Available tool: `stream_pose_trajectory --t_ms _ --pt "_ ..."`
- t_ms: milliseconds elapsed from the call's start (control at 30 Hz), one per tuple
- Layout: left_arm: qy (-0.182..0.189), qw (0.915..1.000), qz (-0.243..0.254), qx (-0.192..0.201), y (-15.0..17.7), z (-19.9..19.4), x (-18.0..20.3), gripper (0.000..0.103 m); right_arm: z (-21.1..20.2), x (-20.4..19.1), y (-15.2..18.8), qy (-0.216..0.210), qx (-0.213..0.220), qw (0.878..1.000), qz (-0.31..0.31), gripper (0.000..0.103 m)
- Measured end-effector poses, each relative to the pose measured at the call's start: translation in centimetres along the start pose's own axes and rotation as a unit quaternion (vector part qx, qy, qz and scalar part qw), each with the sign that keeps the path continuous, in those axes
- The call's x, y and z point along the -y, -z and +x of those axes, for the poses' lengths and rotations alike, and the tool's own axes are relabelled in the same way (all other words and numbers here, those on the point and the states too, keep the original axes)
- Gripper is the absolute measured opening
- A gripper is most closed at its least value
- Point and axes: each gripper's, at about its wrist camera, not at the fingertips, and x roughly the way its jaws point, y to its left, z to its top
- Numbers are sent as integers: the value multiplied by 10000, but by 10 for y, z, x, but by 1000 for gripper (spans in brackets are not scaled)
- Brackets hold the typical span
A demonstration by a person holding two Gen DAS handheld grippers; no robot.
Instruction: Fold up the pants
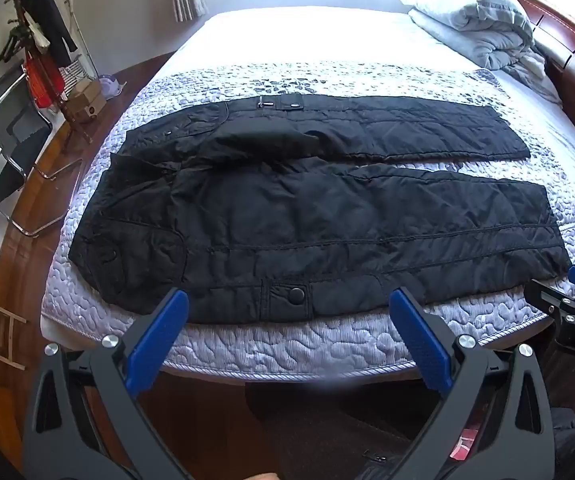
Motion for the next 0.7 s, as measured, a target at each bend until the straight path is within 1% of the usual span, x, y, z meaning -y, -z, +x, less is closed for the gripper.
stream_pose_trajectory --t_ms 267,400,533,567,700 --pt "5 10000 9 20 -6 -3 2 100 2 -5 1 13 -30 10000 -6 99" --pt "-7 10000 8 7 -9 -3 5 100 0 3 -3 5 -10 10000 -8 99" --pt "-22 10000 8 0 -13 -4 7 100 -1 2 -3 17 -6 10000 -10 99" --pt "5 10000 13 25 -5 -2 2 100 0 1 -2 24 -1 10000 -4 99" --pt "-3 10000 15 30 -6 -3 2 100 0 -1 -1 46 6 10000 -6 99"
